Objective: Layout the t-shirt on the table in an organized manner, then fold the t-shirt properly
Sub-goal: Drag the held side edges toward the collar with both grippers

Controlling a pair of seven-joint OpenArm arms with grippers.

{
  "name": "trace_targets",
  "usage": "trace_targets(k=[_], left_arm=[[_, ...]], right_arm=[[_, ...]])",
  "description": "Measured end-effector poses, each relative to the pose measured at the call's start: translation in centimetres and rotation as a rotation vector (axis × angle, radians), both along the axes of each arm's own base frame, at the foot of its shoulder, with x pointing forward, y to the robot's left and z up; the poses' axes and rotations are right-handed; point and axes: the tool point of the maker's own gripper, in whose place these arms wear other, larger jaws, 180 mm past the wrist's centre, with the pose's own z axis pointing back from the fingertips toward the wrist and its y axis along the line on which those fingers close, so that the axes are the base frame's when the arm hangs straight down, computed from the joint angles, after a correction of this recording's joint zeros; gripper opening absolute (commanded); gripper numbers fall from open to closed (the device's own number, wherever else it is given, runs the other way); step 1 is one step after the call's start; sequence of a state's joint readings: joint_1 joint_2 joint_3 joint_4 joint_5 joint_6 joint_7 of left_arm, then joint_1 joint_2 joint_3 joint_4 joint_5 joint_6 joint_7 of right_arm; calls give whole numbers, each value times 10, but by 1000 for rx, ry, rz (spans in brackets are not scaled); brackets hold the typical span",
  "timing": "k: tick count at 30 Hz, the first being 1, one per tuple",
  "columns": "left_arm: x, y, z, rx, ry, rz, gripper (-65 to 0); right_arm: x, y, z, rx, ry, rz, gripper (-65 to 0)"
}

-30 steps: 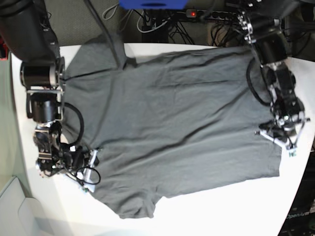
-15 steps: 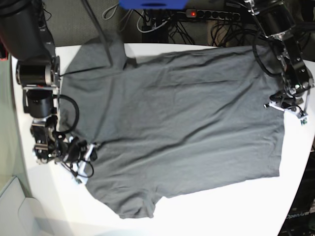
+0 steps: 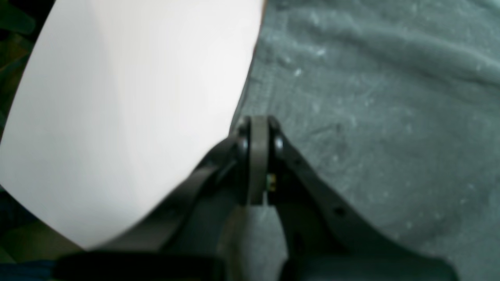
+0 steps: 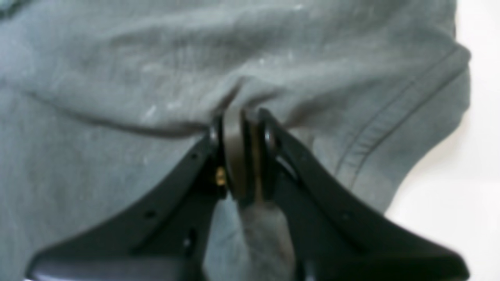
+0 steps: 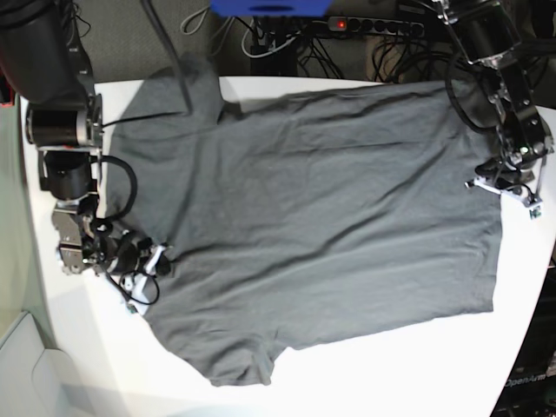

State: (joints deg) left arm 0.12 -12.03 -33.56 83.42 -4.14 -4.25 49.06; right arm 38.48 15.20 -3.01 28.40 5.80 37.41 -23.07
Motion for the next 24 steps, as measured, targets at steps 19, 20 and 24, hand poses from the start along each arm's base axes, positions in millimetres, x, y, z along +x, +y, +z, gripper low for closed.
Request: trace_targets(k=[19,20,24], left_arm=[[-6,-4,14,31,-30,-14,-648],[-5,-9,14,22,-37,-16,-648],[0,-26,27,12,-90,-29,-648]], right_arm=[[16,-114,4,-211,-77,-509,-599],[17,-116,5,-197,-79,-528,-599],[21,-131,18,-120,-98,-620,-600]])
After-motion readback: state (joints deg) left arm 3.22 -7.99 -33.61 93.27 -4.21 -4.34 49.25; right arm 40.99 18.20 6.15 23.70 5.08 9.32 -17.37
